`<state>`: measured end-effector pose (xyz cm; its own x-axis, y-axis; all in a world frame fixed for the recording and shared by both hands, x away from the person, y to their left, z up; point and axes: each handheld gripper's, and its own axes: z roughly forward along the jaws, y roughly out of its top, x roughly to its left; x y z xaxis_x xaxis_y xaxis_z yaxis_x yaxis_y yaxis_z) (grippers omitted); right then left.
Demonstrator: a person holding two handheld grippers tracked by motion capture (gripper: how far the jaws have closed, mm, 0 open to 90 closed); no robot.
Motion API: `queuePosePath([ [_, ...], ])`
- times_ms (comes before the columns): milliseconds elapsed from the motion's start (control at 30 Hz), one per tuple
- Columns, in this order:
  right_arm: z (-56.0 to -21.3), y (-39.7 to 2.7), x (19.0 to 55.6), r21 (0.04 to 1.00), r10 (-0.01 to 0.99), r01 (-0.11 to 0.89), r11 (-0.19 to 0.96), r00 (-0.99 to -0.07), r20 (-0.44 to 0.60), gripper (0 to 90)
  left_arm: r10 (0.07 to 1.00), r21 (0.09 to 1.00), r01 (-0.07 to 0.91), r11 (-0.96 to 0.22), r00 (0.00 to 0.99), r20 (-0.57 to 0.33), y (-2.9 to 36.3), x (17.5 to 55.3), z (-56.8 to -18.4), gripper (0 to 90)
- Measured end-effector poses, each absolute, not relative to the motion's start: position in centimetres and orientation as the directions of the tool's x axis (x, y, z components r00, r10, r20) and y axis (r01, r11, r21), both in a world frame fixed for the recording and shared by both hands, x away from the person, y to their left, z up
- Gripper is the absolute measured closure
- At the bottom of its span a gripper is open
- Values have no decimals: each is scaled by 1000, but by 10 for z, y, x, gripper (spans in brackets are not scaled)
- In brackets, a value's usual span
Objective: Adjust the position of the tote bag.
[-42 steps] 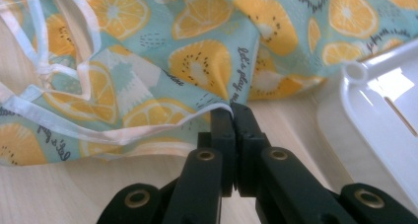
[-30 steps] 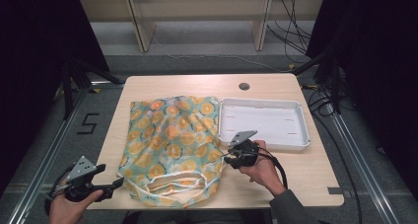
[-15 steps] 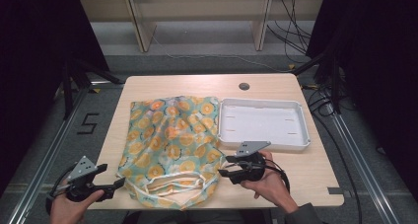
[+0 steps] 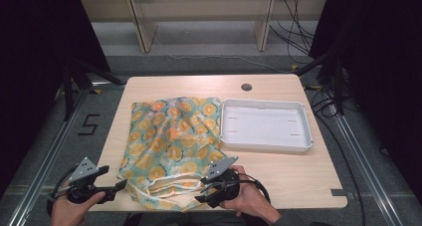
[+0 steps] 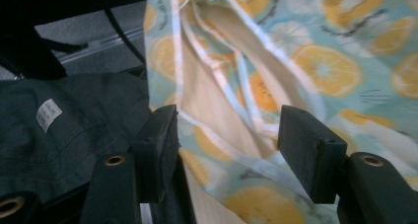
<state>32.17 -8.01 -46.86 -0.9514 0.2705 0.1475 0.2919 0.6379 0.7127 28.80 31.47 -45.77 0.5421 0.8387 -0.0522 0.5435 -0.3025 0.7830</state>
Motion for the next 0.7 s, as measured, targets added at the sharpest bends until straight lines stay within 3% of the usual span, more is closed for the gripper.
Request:
queuePosePath([
  [167, -480, -69, 315, 669, 238, 278, 690, -959, 154, 406, 841, 781, 547, -303, 538, -51, 315, 288, -458, 163],
  [300, -488, -62, 311, 627, 217, 246, 740, -968, 124, 455, 843, 784, 549, -290, 534, -62, 314, 288, -458, 163],
  [333, -492, -62, 313, 611, 201, 230, 758, -973, 118, 531, 837, 783, 546, -298, 544, -61, 313, 288, -458, 163],
  [367, -492, -62, 313, 611, 201, 230, 758, -973, 118, 531, 837, 783, 546, -298, 544, -61, 313, 288, -458, 164],
  [400, -493, -63, 313, 601, 192, 225, 767, -974, 120, 655, 829, 770, 547, -329, 557, -42, 315, 289, -457, 164],
  [433, -493, -63, 313, 601, 192, 225, 767, -974, 120, 655, 825, 766, 545, -341, 564, -34, 316, 289, -457, 164],
  [467, -493, -65, 316, 608, 149, 193, 770, -981, 122, 786, 826, 767, 545, -338, 563, -37, 316, 289, -457, 163],
  [500, -493, -65, 316, 608, 149, 193, 770, -981, 122, 786, 825, 761, 548, -347, 565, -31, 316, 289, -456, 163],
  [600, -491, -68, 317, 608, 123, 161, 777, -987, 105, 900, 826, 763, 549, -342, 562, -34, 316, 290, -456, 164],
  [700, -482, -73, 320, 663, 144, 198, 722, -980, 136, 900, 827, 780, 547, -303, 558, -71, 311, 290, -458, 163],
])
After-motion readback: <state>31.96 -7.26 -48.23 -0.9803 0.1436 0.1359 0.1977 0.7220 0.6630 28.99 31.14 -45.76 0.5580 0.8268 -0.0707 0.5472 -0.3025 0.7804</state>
